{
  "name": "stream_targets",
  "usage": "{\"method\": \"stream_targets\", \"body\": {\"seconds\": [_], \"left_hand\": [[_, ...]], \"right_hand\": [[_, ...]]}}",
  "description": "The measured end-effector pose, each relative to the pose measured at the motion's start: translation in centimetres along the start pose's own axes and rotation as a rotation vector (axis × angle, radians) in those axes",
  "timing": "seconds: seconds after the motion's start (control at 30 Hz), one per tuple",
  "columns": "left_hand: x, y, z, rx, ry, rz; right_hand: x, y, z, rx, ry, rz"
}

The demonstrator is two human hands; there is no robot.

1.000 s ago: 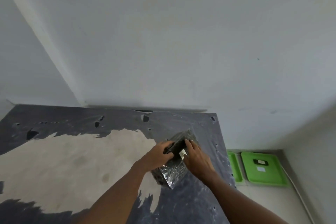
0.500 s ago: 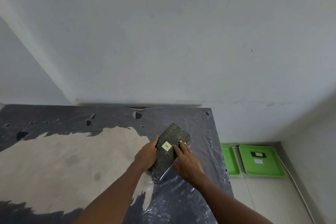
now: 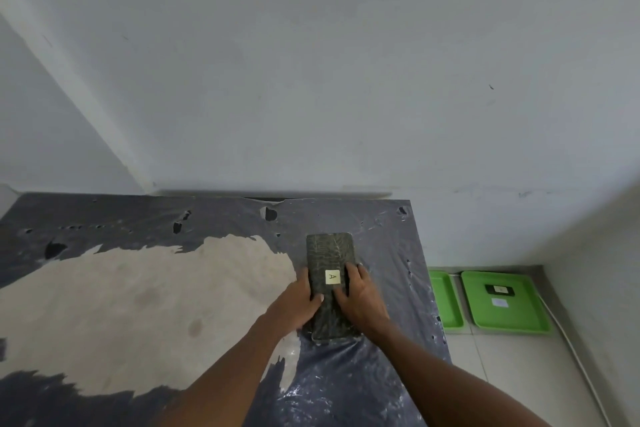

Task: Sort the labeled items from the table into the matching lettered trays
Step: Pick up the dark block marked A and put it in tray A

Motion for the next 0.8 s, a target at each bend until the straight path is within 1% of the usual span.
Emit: {"method": "stream_targets", "body": {"seconds": [0.07,0.13,0.2,0.3,0.4,0.47,0.6,0.7,0.8], "left_hand": [[-0.1,0.5,0.2,-0.041,0.008,-0.016],[-0.5,1.5,0.4,-0.13,0.0,-0.105],[-0.9,2.3,0.4,-0.169,0.016,-0.165],[-1.6,2.9,-0.2,-0.258,-0.003,-0.156],[-1.9,3.2,-0.9,-0.445,-0.073,-0.17],[-1.8,3.4,-1.0,-0.542,-0.131,-0.186],[-1.7,3.6,-1.1,-0.666,-0.289,-0.199],[-1.9,2.7,-0.8,-0.748,-0.346,-0.089],[-1.9,1.2,-0.7,-0.819,-0.403,0.015]], "right_hand": [[0.1,0.4,0.3,0.096,-0.009,-0.021],[1.1,0.1,0.5,0.193,-0.046,-0.06],[2.3,-1.5,0.2,0.245,-0.12,-0.017],[3.3,-4.2,-0.1,0.252,-0.201,0.061],[2.7,-4.4,-0.1,0.227,-0.205,0.095],[2.0,-3.5,-0.7,0.273,-0.12,0.16],[0.8,-0.6,-3.0,0.443,0.175,0.414],[-0.5,1.7,-4.2,0.578,0.314,0.517],[-1.3,3.3,-4.9,0.673,0.348,0.545]]}}
Point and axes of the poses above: each hand's wrist, its own x-axis away from the middle knuckle, its own y-axis out of the back of the hand, z = x × y, the point moved 5 cm from there along -x, towards the middle knuckle, and after that the axes turned 15 degrees about -x, right-handed, at the moved point
